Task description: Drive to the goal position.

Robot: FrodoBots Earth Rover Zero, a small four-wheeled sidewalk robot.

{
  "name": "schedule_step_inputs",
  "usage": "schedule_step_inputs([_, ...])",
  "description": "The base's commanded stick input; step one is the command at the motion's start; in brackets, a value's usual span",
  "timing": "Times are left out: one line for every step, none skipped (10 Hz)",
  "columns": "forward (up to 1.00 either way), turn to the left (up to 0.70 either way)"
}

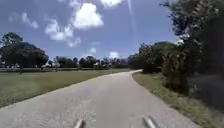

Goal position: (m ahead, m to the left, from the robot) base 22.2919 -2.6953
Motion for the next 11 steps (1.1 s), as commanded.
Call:
schedule_step_inputs([0.5,0.5])
schedule_step_inputs([0.5,0.48])
schedule_step_inputs([0.5,0.19])
schedule_step_inputs([0.5,0.0])
schedule_step_inputs([0.5,0.0])
schedule_step_inputs([0.5,0.0])
schedule_step_inputs([0.5,0.0])
schedule_step_inputs([0.5,0.0])
schedule_step_inputs([0.5,0.0])
schedule_step_inputs([0.5,0.0])
schedule_step_inputs([0.5,0.0])
